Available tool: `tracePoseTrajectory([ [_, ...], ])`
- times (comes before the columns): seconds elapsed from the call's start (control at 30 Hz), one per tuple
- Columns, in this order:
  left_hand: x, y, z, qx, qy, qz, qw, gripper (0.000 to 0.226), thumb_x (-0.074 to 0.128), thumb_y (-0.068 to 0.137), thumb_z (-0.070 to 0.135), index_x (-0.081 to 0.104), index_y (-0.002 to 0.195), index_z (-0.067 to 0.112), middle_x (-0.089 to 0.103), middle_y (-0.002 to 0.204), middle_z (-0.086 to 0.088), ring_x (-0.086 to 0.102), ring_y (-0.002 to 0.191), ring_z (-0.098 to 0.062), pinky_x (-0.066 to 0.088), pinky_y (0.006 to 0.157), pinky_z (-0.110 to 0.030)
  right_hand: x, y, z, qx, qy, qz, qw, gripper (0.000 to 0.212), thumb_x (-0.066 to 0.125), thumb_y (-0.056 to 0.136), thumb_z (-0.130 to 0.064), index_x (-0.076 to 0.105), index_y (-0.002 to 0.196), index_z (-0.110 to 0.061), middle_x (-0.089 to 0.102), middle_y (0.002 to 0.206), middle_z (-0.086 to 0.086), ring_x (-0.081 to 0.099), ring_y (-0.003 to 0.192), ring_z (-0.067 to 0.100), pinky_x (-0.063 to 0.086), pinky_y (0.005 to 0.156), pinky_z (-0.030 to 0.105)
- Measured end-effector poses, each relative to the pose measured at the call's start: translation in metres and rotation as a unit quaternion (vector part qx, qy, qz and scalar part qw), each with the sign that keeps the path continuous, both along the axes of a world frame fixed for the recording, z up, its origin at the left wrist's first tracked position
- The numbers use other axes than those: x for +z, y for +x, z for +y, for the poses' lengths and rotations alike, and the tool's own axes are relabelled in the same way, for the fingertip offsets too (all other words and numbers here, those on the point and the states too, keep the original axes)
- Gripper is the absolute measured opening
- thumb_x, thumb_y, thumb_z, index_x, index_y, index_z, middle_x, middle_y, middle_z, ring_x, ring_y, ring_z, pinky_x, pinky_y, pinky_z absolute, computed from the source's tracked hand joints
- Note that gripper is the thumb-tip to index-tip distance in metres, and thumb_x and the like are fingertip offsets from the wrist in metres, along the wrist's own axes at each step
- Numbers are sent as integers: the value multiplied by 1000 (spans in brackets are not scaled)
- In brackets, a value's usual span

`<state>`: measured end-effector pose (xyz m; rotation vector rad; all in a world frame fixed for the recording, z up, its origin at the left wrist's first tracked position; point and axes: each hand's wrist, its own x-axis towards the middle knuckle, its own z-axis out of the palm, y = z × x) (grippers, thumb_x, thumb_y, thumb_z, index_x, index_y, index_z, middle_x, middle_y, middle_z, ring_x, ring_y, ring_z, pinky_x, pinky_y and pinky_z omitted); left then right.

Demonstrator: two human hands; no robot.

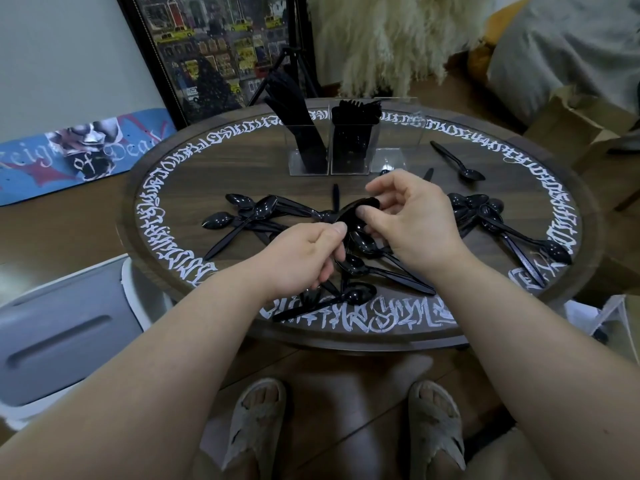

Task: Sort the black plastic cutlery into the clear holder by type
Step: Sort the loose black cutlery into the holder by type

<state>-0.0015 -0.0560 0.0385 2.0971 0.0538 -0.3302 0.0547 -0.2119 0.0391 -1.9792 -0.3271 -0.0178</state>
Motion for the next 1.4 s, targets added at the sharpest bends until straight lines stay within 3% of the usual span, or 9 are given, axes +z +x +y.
tracePoseTrajectory([
  [0.2, -2, 2, 0, -35, 4, 4, 999, 32, 40, 99, 42, 49, 78, 19, 44, 57, 11, 42, 52, -7, 35, 57, -26, 0, -6, 2, 17, -67, -56, 996, 26, 56, 94, -13, 68, 116, -20, 66, 74, -10, 67, 74, 6, 54, 84, 28],
  [0.33, -4, 3, 0, -49, 85, -6, 995, 32, 45, 98, 41, 47, 72, 23, 48, 59, 9, 44, 52, -6, 37, 58, -28, 2, -9, 2, 20, -76, -80, 994, 26, 57, 94, -14, 68, 116, -21, 58, 72, -23, 61, 72, -2, 50, 79, 16],
  [0.47, -2, 3, 2, 27, 258, -106, 960, 33, 50, 92, 52, 49, 72, 25, 54, 66, 7, 51, 63, -8, 37, 56, -29, 3, -4, -1, -35, -54, -92, 994, 18, 62, 91, -16, 73, 105, -18, 63, 79, -15, 63, 78, 4, 53, 84, 28],
  [0.67, 0, 2, -4, 34, 250, -130, 959, 32, 35, 100, 44, 53, 93, 19, 57, 74, 3, 56, 80, -23, 44, 71, -36, 0, 0, -4, -54, -56, -57, 995, 23, 58, 93, -15, 71, 111, -18, 69, 86, -7, 67, 81, 11, 54, 86, 34],
  [0.83, 2, -1, -11, 56, 230, -208, 949, 29, 33, 101, 35, 53, 94, 15, 55, 73, 3, 55, 77, -25, 44, 73, -40, 4, 4, -6, -68, 104, 67, 990, 25, 52, 95, -8, 68, 114, -16, 64, 70, -1, 58, 55, 1, 51, 62, 17],
  [1.0, -5, -1, -21, 32, 225, -214, 950, 21, 33, 102, 31, 45, 89, 20, 48, 69, 5, 51, 69, -19, 36, 64, -35, 6, 4, -12, -61, 201, 134, 968, 24, 53, 94, -4, 71, 94, -19, 65, 74, 2, 57, 63, 8, 52, 66, 24],
  [1.1, -6, 1, -27, 27, 202, -217, 955, 20, 37, 101, 30, 55, 107, 22, 56, 93, 5, 55, 91, -17, 41, 76, -34, 12, 0, -23, -58, 236, 157, 957, 25, 52, 94, 0, 71, 89, -16, 67, 76, 4, 58, 65, 9, 53, 69, 25],
  [1.23, -3, 9, -32, 40, 250, -264, 931, 46, 43, 99, 24, 38, 144, 19, 44, 140, 1, 34, 129, -17, 27, 106, -28, 31, 15, -45, -162, 240, 64, 955, 24, 57, 91, -2, 72, 89, -21, 70, 73, -1, 64, 67, 8, 56, 76, 29],
  [1.4, 12, 55, -36, -7, 350, -280, 894, 56, 43, 98, 23, 25, 150, 14, 29, 153, 0, 25, 138, -23, 28, 113, -41, 53, 57, -61, -242, 89, -171, 951, 27, 55, 89, -16, 72, 110, -11, 73, 97, 4, 66, 93, 11, 51, 93, 30],
])
